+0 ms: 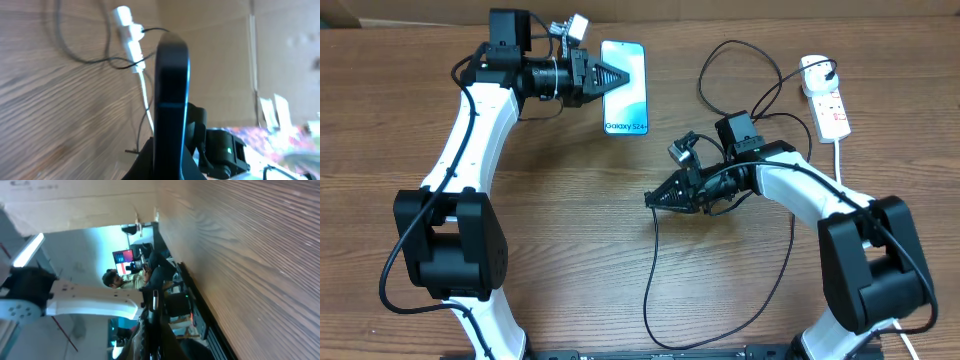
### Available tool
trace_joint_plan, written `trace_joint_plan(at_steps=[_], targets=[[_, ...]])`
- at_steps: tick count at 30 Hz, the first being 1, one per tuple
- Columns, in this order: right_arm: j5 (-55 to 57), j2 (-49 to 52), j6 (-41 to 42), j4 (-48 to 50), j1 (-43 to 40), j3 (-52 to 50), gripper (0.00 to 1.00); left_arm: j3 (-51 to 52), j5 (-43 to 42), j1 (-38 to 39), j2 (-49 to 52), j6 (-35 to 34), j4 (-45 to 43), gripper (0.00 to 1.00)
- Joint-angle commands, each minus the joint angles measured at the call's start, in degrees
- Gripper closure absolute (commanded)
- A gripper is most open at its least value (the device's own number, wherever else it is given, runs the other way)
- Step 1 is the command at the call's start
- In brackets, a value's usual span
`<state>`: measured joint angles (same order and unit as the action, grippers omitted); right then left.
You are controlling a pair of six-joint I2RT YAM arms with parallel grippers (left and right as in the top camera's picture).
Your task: Plug charger to phone and switch on socket
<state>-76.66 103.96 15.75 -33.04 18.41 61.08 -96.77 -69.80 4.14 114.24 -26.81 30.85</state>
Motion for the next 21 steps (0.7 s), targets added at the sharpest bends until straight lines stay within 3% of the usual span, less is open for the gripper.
trace_joint_plan(at_steps=[1, 8, 21], targets=[[-3.9, -5.7, -2.8, 1.6, 0.0, 1.7, 0.96, -0.4, -10.0, -0.1, -0.1, 0.6, -3.3, 0.96], [-4.0, -10.1, -3.3, 7.7, -0.1, 1.7, 0.96, -0.4, -11.3, -0.1, -0.1, -3.0, -3.2, 0.96], [2.1, -10.1, 9.0, 20.1, -0.1, 1.7, 0.96, -0.4, -10.5, 0.4, -0.1, -10.1, -3.3, 0.96]])
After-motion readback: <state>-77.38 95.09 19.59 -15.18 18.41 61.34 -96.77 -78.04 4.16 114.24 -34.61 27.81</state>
